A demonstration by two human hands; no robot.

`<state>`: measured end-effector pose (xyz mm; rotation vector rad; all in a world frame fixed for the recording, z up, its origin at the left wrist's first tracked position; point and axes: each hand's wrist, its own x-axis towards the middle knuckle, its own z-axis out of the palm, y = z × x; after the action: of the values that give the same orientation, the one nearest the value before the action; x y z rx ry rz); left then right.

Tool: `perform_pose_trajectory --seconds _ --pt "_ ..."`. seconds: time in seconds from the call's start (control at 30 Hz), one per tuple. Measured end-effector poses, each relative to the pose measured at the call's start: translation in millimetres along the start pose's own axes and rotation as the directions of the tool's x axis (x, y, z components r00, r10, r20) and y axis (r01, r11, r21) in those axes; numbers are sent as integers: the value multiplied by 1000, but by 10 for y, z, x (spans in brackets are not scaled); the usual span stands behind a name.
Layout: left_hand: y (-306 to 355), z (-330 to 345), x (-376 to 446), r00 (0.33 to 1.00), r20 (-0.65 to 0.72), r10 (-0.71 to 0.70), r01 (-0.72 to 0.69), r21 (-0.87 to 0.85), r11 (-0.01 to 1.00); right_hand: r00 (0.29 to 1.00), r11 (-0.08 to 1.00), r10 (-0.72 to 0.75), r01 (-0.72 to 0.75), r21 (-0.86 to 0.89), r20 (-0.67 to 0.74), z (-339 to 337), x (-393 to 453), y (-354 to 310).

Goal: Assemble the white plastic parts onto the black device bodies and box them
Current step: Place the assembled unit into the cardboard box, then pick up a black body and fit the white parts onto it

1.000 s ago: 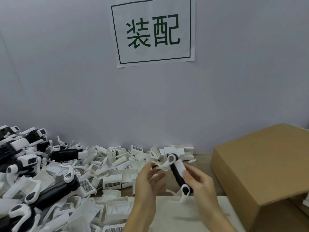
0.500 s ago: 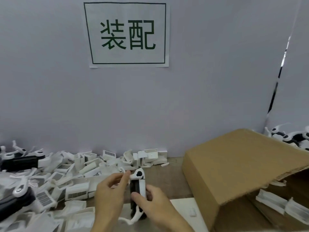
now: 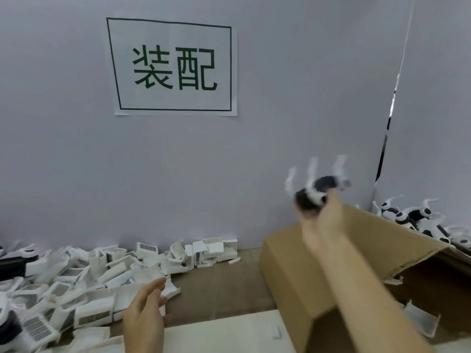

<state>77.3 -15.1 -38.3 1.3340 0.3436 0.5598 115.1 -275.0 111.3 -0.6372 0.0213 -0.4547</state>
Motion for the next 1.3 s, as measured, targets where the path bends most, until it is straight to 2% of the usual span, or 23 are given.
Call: perform_pose_trajectory --seconds 0.07,0.13,0.2,0.3,0.43,0.5,0.53,0.57,0.6,0.63,0.67,0.7,0.73,0.8,0.9,1.0,1.03,1.1,1.13,1.23,1.3 --pt "6 9 10 1000 -3 -14 14 -9 1000 996 997 -1 -6 -72 -95 -3 156 -288" --pt "-5 27 14 1000 14 -22 22 5 1000 993 955 68 -94 -282 -100 -92 105 -216" --pt "-20 61 4 999 42 -22 22 13 1000 989 857 145 -139 -496 -26 -184 -152 111" --pt "-21 108 -42 996 87 -1 -3 51 999 961 678 264 -123 -725 83 -321 -626 722" --pt "18 153 -92 990 125 68 -94 220 971 911 501 387 -80 -862 140 -518 -1011 1319" --pt "89 158 -96 977 170 131 -185 356 916 877 400 449 -26 -916 171 -565 -1067 1431" --pt "137 145 -76 955 241 172 -271 475 838 868 363 463 0 -932 181 -574 -1060 1451" --pt "190 100 -38 903 368 222 -416 615 670 863 333 472 16 -943 182 -580 -1056 1450" --pt "241 42 38 815 530 234 -575 695 431 861 312 475 31 -950 184 -573 -1042 1438" --pt "302 -24 140 731 664 158 -682 707 189 863 298 468 48 -953 190 -568 -1031 1428" --pt "379 -113 263 681 729 62 -731 682 6 867 281 459 64 -957 193 -576 -1030 1432" --pt "475 -216 400 675 738 -12 -735 670 -103 870 258 455 77 -963 191 -574 -1029 1442" --pt "573 -326 554 694 719 -33 -714 682 -158 867 228 464 82 -970 182 -564 -1043 1447" --pt "792 -547 882 761 648 9 -633 746 -209 839 173 520 84 -981 163 -534 -1039 1473" --pt "1055 -861 1345 888 457 60 -423 859 -288 768 141 610 135 -981 194 -488 -983 1482" --pt "1200 -1222 1716 956 252 149 -175 900 -400 799 157 587 46 -987 131 -451 -1017 1485" --pt "1235 -1351 1820 965 173 195 -82 911 -403 813 148 564 70 -987 142 -433 -1037 1485" --pt "1242 -1615 2043 974 21 224 57 940 -335 808 130 565 113 -985 168 -411 -1067 1484" --pt "1219 -1737 2158 980 -16 196 81 941 -330 801 120 574 122 -985 169 -378 -1075 1462" --pt "1128 -1972 2343 1000 22 2 -20 914 -405 765 65 628 134 -989 144 -304 -975 1431" --pt "1038 -2069 2427 997 65 41 -38 882 -470 773 86 617 120 -989 147 -313 -930 1426"
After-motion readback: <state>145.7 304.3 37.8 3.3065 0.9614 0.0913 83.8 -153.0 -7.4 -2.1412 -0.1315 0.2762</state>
